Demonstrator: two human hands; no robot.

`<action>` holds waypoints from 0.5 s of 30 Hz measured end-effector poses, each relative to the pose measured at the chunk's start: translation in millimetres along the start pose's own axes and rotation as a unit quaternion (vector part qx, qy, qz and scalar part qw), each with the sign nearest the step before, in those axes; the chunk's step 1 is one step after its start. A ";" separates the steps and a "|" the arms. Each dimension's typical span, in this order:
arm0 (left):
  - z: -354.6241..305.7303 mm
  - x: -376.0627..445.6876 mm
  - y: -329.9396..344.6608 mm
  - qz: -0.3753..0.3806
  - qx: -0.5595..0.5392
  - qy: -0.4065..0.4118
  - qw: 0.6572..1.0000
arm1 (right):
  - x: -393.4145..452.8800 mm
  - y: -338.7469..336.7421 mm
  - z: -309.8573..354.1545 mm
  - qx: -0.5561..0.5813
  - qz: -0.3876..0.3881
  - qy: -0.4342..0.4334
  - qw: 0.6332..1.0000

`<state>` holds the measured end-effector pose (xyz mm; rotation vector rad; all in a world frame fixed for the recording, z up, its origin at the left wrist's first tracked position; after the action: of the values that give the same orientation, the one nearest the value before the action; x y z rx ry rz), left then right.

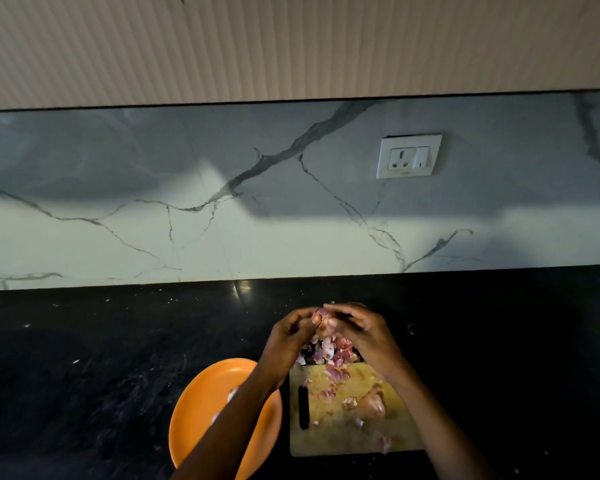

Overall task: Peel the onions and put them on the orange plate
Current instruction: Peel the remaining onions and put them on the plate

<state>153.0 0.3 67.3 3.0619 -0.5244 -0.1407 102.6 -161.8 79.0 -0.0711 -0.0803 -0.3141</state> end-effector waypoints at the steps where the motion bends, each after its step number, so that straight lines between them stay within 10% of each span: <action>1: 0.3 -0.9 0.8 0.003 -0.006 -0.007 1.000 | 0.2 0.4 -0.5 0.001 -0.009 -0.009 1.000; 15: -5.3 -6.6 10.8 0.029 -0.133 -0.057 0.989 | 7.2 -9.1 -15.9 0.043 -0.145 0.052 0.987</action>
<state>143.7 -7.5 73.6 2.7876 -0.5497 -0.3556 107.6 -174.0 64.3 0.0442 0.0002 -0.6048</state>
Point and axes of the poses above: each hand's wrist, its own x-axis towards the middle knuckle, its own y-axis out of the palm, z = x × y, the point moved 4 cm from there along x, towards the middle knuckle, and after that the axes turned 9 degrees about -z, right-handed, at the moved point
